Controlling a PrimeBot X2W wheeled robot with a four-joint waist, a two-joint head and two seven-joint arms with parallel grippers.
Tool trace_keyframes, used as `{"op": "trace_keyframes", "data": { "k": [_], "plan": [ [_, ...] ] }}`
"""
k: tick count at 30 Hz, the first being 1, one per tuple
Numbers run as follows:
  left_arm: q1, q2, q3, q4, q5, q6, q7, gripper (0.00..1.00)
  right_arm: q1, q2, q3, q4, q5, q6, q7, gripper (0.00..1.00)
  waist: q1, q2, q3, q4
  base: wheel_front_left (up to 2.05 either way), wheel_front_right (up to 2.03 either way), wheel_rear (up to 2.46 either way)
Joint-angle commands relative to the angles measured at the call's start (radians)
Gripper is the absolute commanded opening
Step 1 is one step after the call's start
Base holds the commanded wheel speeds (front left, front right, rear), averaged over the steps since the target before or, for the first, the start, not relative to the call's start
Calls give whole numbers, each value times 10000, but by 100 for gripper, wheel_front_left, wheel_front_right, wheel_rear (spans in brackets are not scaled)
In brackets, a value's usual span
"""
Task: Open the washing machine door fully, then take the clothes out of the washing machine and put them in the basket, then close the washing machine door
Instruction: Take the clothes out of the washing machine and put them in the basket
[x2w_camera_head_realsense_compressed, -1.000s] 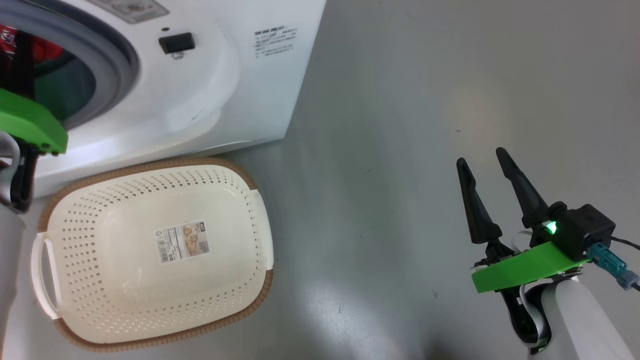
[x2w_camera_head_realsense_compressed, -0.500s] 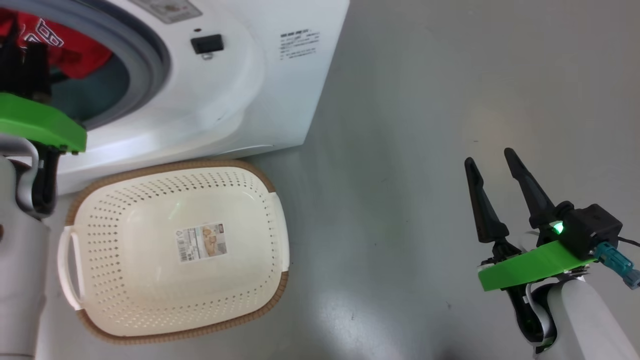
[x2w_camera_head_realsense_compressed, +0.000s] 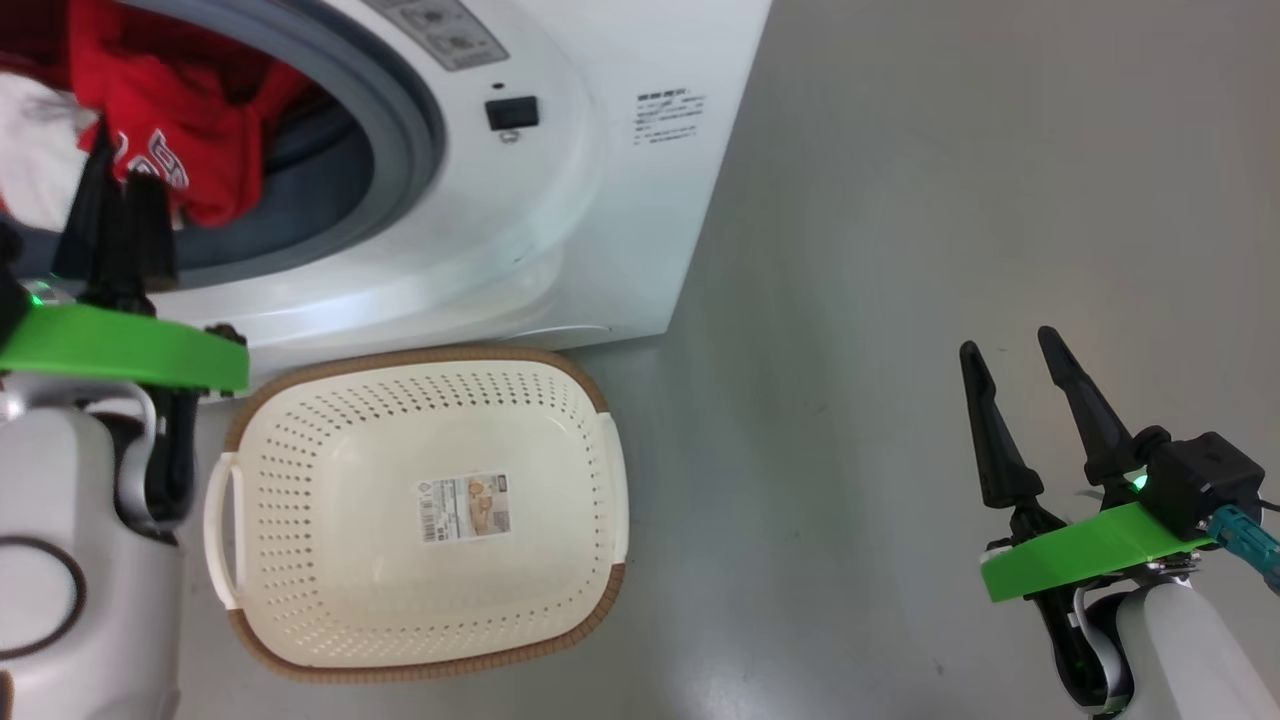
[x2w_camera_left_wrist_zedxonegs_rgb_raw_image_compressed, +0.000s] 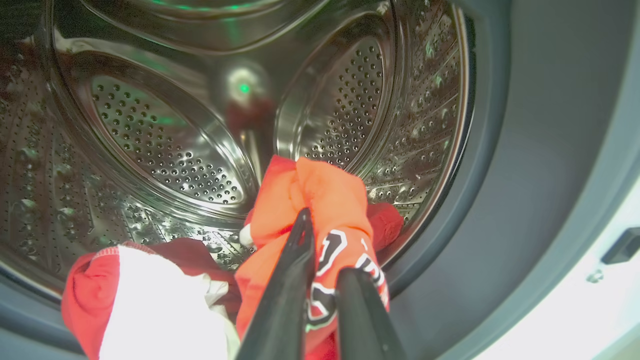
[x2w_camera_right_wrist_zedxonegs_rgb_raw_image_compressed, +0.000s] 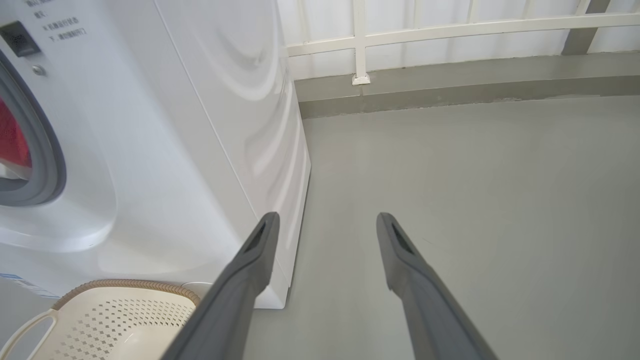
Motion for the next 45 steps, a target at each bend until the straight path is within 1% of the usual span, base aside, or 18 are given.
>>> {"op": "trace_keyframes", "data": {
  "k": [1,8,14,15,24,30,34,36,38,41,45],
  "plan": [
    [409,270,405,-558,122,-52,-49,0,213,-23,139,-182,80,65,-65,100,0,0,-266,260,0,0,0],
    [1232,-101,613,-1586,174,-52,-49,0,252,21,34,-86,94,65,-65,100,0,0,-512,474,0,0,0],
    [1881,-347,787,-2609,122,-52,-49,0,298,73,-2,-45,105,65,-65,100,0,0,-654,550,0,0,0],
    [1881,-347,787,-2609,122,-52,-49,0,298,73,-2,-45,105,65,-65,100,0,0,-654,550,0,0,0],
    [2990,-748,1127,-4557,69,-52,-49,0,366,116,-93,-41,137,65,-65,100,0,0,-831,569,0,0,0],
    [3619,-1096,1413,-5991,250,-52,-49,0,447,116,-190,-83,155,65,-65,100,0,0,-905,589,0,0,0],
    [3944,-1222,1407,-6612,494,-52,-49,0,495,120,-228,-94,157,65,-65,100,0,0,-943,613,0,0,0],
    [4098,-1292,1365,-6731,553,-52,-49,0,529,129,-221,-110,147,65,-65,100,0,0,-966,633,0,0,0],
    [4279,-1360,1378,-6517,522,-52,-49,0,556,137,-187,-112,136,65,-65,100,0,0,-995,641,0,0,0],
    [4532,-1374,1266,-5885,615,-52,-49,0,573,147,-133,-90,133,65,-65,100,0,0,-1035,617,0,0,0],
    [4814,-1451,1286,-4877,479,-52,-49,0,597,163,-59,-82,141,65,-65,100,0,0,-1042,588,0,0,0]
  ]
}}
